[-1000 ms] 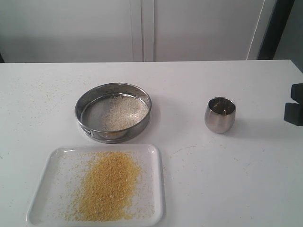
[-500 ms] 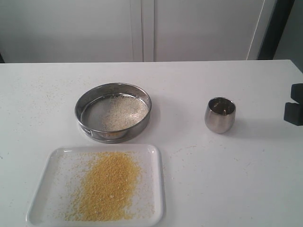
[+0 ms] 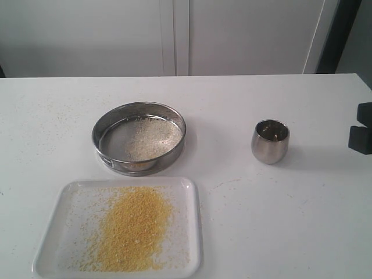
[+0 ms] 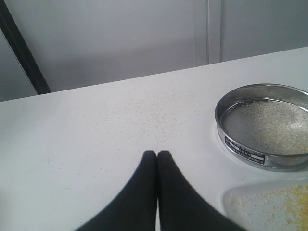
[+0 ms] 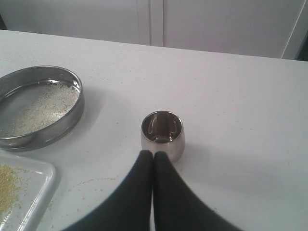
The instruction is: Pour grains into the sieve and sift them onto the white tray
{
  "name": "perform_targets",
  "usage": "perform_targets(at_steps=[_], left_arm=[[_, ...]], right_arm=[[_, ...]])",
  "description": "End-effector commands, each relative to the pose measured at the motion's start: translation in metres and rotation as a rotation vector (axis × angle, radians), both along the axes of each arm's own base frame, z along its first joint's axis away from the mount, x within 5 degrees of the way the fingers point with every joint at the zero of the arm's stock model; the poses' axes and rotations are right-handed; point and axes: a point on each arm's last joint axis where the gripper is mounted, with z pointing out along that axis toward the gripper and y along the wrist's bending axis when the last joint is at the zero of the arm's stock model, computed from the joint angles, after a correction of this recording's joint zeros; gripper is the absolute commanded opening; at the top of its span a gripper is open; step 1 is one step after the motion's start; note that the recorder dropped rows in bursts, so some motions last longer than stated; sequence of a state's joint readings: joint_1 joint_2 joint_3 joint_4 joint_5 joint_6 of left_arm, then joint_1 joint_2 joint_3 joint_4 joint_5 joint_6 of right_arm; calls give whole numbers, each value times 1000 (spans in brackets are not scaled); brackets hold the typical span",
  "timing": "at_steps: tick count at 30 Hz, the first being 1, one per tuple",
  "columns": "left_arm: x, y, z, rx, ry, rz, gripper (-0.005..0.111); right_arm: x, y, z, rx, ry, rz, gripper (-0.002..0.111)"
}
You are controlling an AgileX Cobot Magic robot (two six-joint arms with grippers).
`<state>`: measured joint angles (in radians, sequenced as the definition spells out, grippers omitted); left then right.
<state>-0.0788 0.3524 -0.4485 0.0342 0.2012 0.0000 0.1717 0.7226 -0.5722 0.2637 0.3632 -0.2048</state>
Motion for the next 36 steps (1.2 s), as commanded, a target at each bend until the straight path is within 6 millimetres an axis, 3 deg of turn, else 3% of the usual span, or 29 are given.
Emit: perform_targets(at_steps=[1, 8, 22, 36], left_arm=[[-4, 2, -8, -11, 2, 25, 0], [-7, 3, -20, -16, 17, 38, 0], [-9, 3, -20, -16, 11, 38, 0], [-16, 3, -51, -29, 39, 37, 0]], right_arm=[[1, -1, 0, -3, -8, -5, 0], [1, -1, 0, -3, -8, -5, 0], [1, -1, 0, -3, -10, -5, 0], [1, -1, 0, -3, -10, -5, 0]])
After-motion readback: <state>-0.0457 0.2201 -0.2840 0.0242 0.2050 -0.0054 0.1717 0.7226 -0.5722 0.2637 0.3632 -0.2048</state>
